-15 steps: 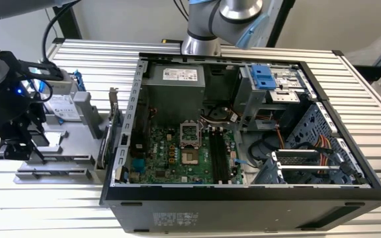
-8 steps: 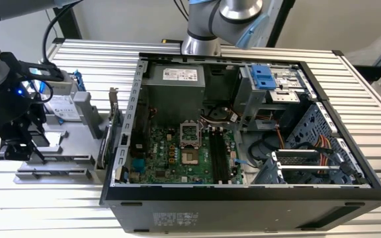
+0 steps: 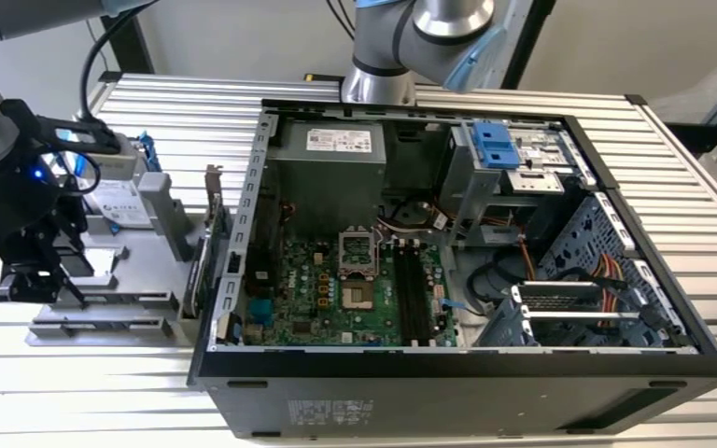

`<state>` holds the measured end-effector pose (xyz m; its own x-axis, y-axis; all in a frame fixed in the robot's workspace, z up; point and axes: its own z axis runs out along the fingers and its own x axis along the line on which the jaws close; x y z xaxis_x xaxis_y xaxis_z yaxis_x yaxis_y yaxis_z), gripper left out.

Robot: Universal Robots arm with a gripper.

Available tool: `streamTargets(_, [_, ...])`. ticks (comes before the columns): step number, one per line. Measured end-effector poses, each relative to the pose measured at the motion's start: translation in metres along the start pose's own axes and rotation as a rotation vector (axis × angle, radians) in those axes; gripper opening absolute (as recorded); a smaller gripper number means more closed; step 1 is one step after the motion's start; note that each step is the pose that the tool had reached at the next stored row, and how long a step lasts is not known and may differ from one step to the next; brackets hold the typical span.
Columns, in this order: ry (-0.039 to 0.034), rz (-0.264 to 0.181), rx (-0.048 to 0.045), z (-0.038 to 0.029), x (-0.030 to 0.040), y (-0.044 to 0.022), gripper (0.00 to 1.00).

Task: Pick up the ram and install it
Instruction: 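Pick up the ram and move it above insertion slot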

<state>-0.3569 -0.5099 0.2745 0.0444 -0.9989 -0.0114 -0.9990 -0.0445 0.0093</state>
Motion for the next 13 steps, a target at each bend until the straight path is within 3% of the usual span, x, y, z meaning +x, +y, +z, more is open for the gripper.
streamTargets(13, [-0.0001,0.0,0.0002,0.0043,0.0,-0.0001,1.0])
